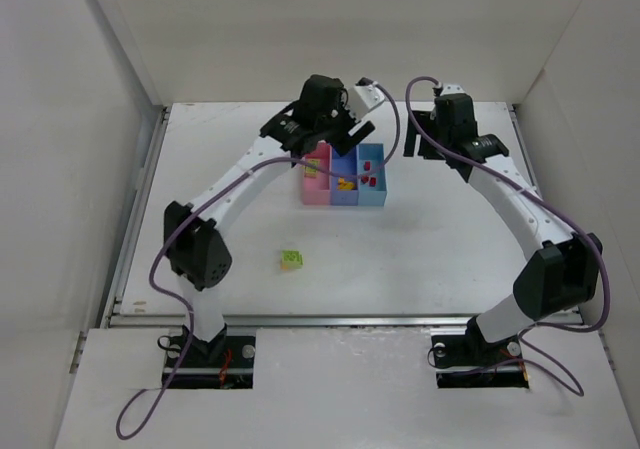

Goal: Sort the legos into containers by color

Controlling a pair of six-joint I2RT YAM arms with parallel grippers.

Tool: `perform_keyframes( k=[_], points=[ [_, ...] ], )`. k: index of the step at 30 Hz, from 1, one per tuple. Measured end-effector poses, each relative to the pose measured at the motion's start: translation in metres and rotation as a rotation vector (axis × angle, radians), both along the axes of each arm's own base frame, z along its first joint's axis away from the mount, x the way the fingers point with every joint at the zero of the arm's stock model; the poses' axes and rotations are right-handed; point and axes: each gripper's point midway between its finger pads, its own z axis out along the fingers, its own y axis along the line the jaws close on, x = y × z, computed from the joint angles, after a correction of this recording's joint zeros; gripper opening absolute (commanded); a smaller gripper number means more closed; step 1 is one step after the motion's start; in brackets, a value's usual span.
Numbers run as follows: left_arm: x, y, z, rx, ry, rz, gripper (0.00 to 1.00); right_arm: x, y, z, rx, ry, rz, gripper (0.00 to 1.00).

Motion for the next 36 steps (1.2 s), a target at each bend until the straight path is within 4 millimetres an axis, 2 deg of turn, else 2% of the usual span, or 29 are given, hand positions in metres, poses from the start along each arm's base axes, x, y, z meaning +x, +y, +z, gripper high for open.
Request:
perform_keyframes(
  k=[2, 3, 4, 6, 8, 10, 14, 16, 18, 21, 25, 26, 29, 30, 31, 33, 36],
  points=[
    [-0.022, 0.015, 0.021, 0.024, -0.026, -0.032, 0.91, -0.005, 0.001, -0.004, 0.007, 0.010, 0.013, 0.84],
    [-0.037, 0.025, 0.027, 0.047, -0.043, -0.061, 1.00, -0.008, 0.001, -0.006, 0.008, 0.016, 0.017, 0.84],
    [-0.055, 0.037, 0.031, 0.081, -0.055, -0.098, 1.00, -0.012, 0.002, -0.009, 0.010, 0.023, 0.023, 0.84],
    [-0.096, 0.063, 0.022, 0.160, -0.041, -0.174, 1.00, -0.017, 0.004, -0.010, 0.008, 0.027, 0.030, 0.84],
    [-0.135, 0.086, -0.003, 0.258, 0.005, -0.271, 1.00, -0.022, 0.012, -0.009, 0.005, 0.021, 0.049, 0.84],
    [-0.169, 0.101, -0.043, 0.364, 0.089, -0.378, 1.00, -0.028, 0.025, -0.006, 0.001, 0.013, 0.085, 0.84],
    [-0.222, 0.119, -0.134, 0.556, 0.328, -0.549, 1.00, -0.039, 0.053, -0.005, -0.008, 0.009, 0.157, 0.84],
    [-0.240, 0.124, -0.166, 0.624, 0.432, -0.595, 1.00, -0.045, 0.063, -0.008, -0.018, 0.017, 0.182, 0.85],
    [-0.247, 0.123, -0.183, 0.654, 0.490, -0.617, 1.00, -0.051, 0.069, -0.012, -0.029, 0.022, 0.198, 0.85],
    [-0.245, 0.118, -0.194, 0.649, 0.518, -0.603, 1.00, -0.060, 0.072, -0.019, -0.042, 0.038, 0.208, 0.85],
    [-0.240, 0.114, -0.200, 0.641, 0.520, -0.578, 0.89, -0.069, 0.066, -0.019, -0.049, 0.037, 0.195, 0.85],
    [-0.238, 0.114, -0.202, 0.642, 0.515, -0.573, 0.80, -0.071, 0.064, -0.018, -0.048, 0.032, 0.188, 0.85],
    [-0.240, 0.119, -0.208, 0.659, 0.518, -0.567, 0.69, -0.075, 0.058, -0.009, -0.046, 0.009, 0.170, 0.87],
    [-0.241, 0.121, -0.210, 0.666, 0.526, -0.567, 0.61, -0.076, 0.057, -0.006, -0.044, 0.001, 0.167, 0.87],
    [-0.243, 0.123, -0.213, 0.672, 0.533, -0.567, 0.58, -0.076, 0.056, -0.003, -0.043, -0.007, 0.164, 0.88],
    [-0.246, 0.128, -0.216, 0.686, 0.544, -0.564, 0.54, -0.077, 0.055, 0.000, -0.040, -0.016, 0.158, 0.88],
    [-0.245, 0.131, -0.219, 0.701, 0.546, -0.551, 0.54, -0.077, 0.054, 0.000, -0.042, -0.016, 0.154, 0.88]
  ],
)
